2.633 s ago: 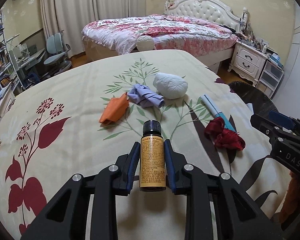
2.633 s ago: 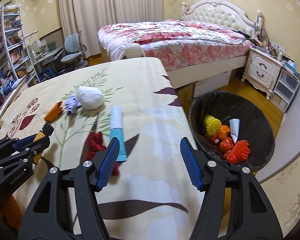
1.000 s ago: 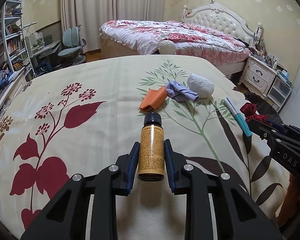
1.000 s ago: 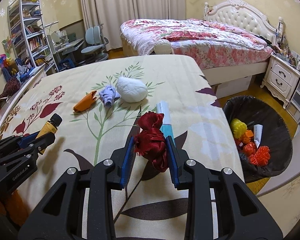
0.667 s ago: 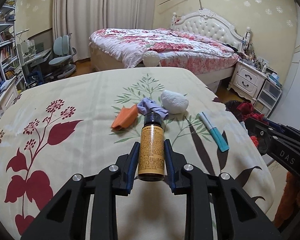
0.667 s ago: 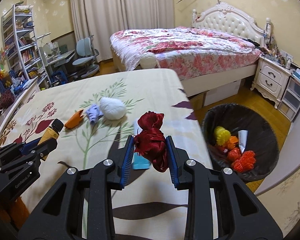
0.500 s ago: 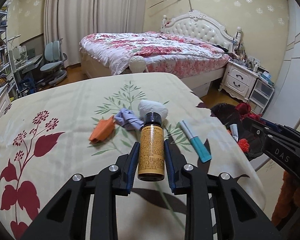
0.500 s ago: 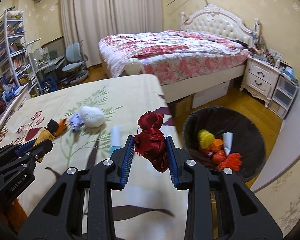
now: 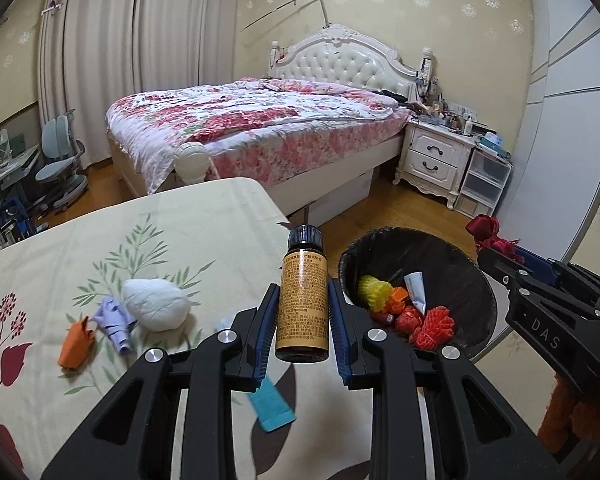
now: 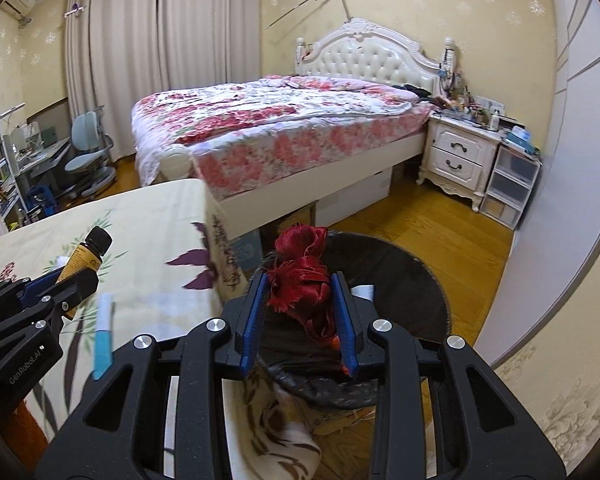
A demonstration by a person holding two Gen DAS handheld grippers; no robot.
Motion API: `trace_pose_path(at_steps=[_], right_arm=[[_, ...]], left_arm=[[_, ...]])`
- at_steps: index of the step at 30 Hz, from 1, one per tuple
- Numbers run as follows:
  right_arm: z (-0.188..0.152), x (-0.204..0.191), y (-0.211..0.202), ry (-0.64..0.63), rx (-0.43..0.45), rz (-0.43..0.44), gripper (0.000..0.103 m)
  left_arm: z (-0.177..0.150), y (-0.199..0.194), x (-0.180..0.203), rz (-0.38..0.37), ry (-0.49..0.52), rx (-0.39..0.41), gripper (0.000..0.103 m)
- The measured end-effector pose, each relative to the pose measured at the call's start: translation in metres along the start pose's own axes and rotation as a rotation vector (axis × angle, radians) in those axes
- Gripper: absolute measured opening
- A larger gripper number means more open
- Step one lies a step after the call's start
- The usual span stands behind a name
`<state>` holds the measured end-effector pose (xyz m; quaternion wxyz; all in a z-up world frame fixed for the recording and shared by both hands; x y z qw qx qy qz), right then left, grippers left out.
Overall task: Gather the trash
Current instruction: 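Carry the gold bottle and red fabric over the black bin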
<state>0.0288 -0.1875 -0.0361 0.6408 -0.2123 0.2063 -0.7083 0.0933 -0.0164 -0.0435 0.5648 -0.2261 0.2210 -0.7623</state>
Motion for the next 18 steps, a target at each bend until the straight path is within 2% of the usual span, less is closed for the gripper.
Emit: trace_pose_path(at_steps=[9, 18], right_arm=[[0.002, 0.032, 0.027, 0.045, -0.01, -0.046, 0.032], [0.002, 0.052, 0.053, 0.09, -0.034, -0.083, 0.032]], left_arm=[[0.015, 0.049, 0.033, -0.018, 0.038, -0.04, 0.027], [0.021, 0.077, 0.052, -0.003, 0.073, -0.053, 0.027]])
Point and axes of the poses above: each gripper's, at about its wrist camera, not at the fingertips, and y roughly the way its jaws point, x to its right, z to its top, the point moved 2 cm from there along y, roughly the way its jaws point, and after that the axes turned 4 degrees about -z, right-handed, at the moved point
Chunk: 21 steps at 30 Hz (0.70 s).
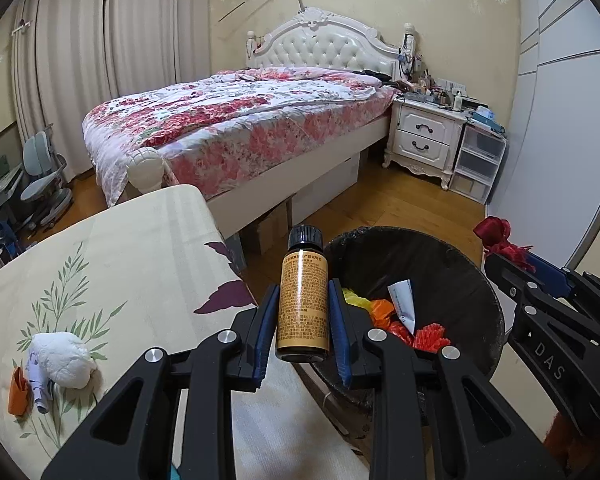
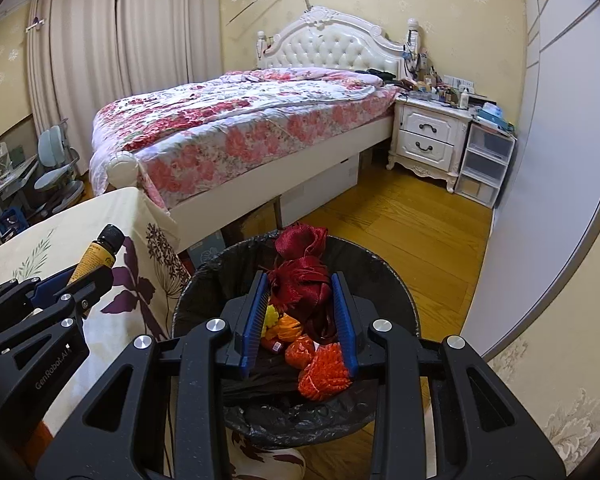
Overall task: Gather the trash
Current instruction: 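Carry the gold bottle and red fabric over the black bin, then open both grippers to drop the items into the bin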
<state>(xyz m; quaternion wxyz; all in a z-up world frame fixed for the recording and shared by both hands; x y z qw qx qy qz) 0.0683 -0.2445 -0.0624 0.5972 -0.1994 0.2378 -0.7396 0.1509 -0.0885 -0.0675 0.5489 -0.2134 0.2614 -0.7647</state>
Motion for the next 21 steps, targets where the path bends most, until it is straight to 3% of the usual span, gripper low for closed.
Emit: trace_pose_path(at_steps=[21], right_arm=[[0.0, 0.017, 0.035, 0.054, -0.048, -0.04, 0.033]], left_arm=[[0.011, 0.042, 0.025, -0.009, 0.043, -0.06, 0.027]])
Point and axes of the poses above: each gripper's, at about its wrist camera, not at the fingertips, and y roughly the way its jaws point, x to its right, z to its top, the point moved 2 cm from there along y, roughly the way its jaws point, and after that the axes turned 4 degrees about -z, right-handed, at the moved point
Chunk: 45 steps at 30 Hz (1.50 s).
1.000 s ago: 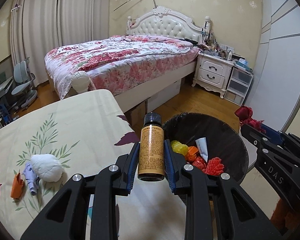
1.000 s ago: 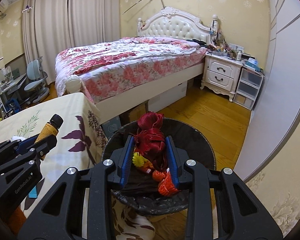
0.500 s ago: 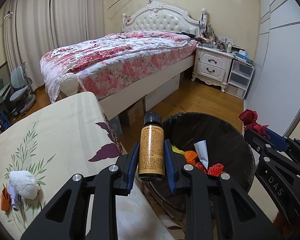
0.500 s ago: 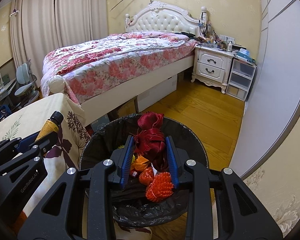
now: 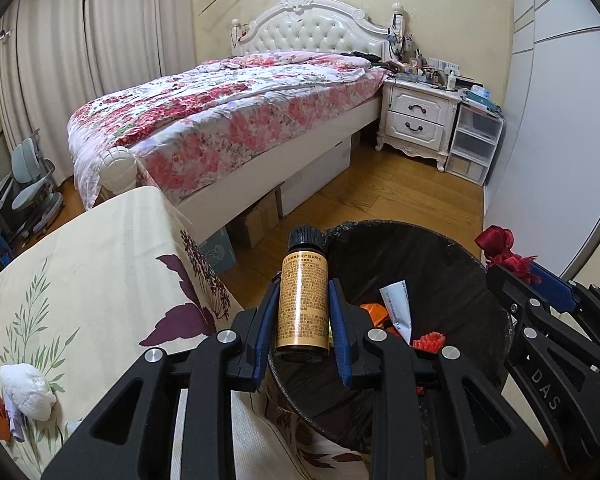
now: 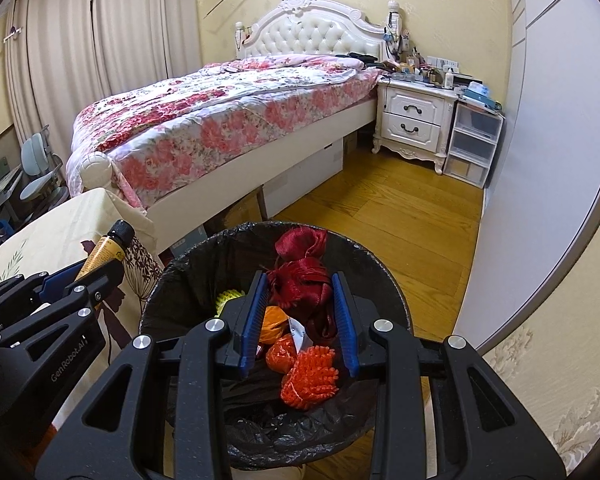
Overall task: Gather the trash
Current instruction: 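Open both grippers to drop the items into the bin, then move both grippers back over the items on the bed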
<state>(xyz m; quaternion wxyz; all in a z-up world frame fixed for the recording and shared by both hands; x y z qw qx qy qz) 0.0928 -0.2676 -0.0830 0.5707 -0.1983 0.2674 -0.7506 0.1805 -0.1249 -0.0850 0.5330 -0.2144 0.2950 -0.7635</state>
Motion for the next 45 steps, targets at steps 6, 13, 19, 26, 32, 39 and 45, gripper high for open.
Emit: trace_pose_path(at_steps=[6, 13, 19, 26, 32, 39, 45], right_arm=[[0.0, 0.002, 0.004, 0.005, -0.01, -0.018, 0.034], [0.002, 0.003, 0.001, 0.013, 0.005, -0.047, 0.048], [0.002, 0.004, -0.005, 0.012, 0.016, -0.061, 0.058], [0.0, -0.003, -0.02, 0.003, 0.022, -0.053, 0.068], [-0.004, -0.012, -0.036, -0.001, 0.018, -0.028, 0.073], [-0.019, -0.032, -0.056, -0.025, 0.003, 0.026, 0.073], [-0.033, -0.06, -0.069, -0.081, -0.008, 0.079, 0.073]], left_arm=[[-0.002, 0.004, -0.002, 0.003, -0.011, -0.014, 0.047], [0.0, 0.0, -0.007, 0.016, -0.024, -0.004, 0.072], [0.002, -0.008, -0.014, 0.042, -0.038, 0.002, 0.077], [-0.003, -0.029, -0.027, 0.056, -0.071, 0.01, 0.082], [-0.018, -0.051, -0.045, 0.089, -0.092, 0.006, 0.082], [-0.042, -0.083, -0.072, 0.134, -0.133, 0.008, 0.082], [-0.065, -0.106, -0.1, 0.179, -0.171, -0.001, 0.082]])
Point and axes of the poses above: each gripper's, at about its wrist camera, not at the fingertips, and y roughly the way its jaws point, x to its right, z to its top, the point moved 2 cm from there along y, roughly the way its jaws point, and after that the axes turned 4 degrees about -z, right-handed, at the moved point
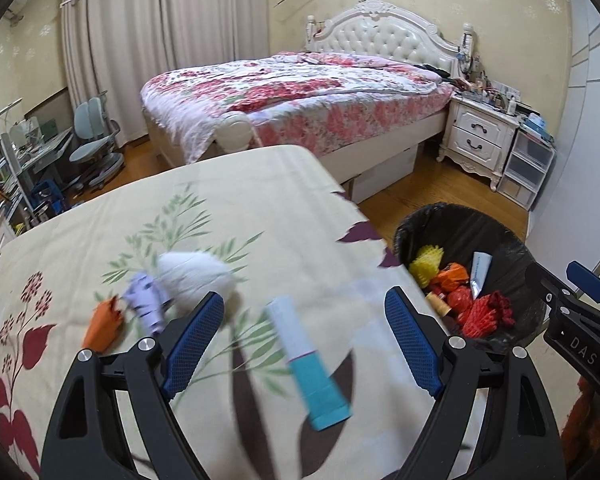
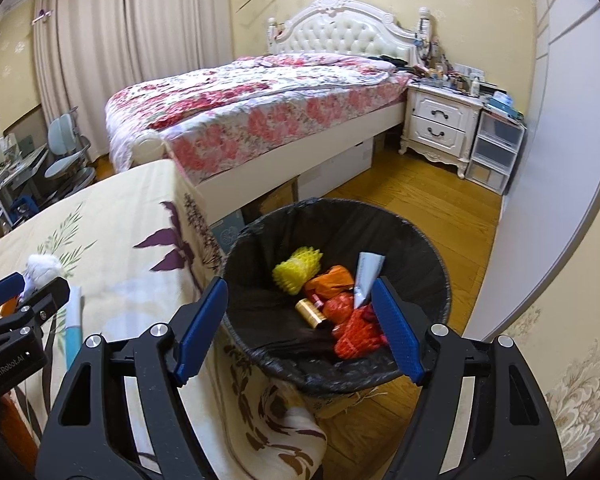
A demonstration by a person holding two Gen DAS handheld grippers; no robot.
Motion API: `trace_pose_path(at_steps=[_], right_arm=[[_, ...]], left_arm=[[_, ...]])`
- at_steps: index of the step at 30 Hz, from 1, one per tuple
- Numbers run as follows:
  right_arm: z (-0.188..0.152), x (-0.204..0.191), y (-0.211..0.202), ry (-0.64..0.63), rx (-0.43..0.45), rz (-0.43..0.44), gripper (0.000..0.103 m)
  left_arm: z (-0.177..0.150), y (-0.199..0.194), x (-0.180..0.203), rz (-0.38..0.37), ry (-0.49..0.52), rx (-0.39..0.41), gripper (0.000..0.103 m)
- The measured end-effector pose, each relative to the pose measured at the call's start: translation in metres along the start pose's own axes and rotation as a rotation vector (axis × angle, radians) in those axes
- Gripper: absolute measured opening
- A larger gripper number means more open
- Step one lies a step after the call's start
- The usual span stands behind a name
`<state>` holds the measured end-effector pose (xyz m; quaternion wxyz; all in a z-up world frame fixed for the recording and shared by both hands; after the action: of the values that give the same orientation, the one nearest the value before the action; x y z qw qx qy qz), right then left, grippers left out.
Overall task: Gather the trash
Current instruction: 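Move both grippers back over the items on the bed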
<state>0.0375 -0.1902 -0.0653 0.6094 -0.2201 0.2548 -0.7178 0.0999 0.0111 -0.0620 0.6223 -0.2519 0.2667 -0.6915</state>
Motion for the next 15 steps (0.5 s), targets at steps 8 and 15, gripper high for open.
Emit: trace_pose_path(at_steps=[8, 15], right_arm=[[-0.01, -0.046, -0.007, -0.072, -0.018, 0.086, 0.073], [-0.018, -0.084, -0.01, -0.13, -0.035, 0.143, 0.073]], left_arm=[[-0.022, -0.019, -0.061, 0.085, -0.074, -0.013, 0.082], [-0.038, -0.016, -0.11, 0.16, -0.134, -0.051, 0.082]])
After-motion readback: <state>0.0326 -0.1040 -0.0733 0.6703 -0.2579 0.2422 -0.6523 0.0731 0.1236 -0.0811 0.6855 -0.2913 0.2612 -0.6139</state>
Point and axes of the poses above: each gripper's, at about its wrist camera, not at the fingertips, and y roughly the way its jaws point, x to its right, z to its top, the point moved 2 cm from there along y, roughly the way its jaws point, and after that the axes turned 4 degrees about -z, right-handed, at the moved point
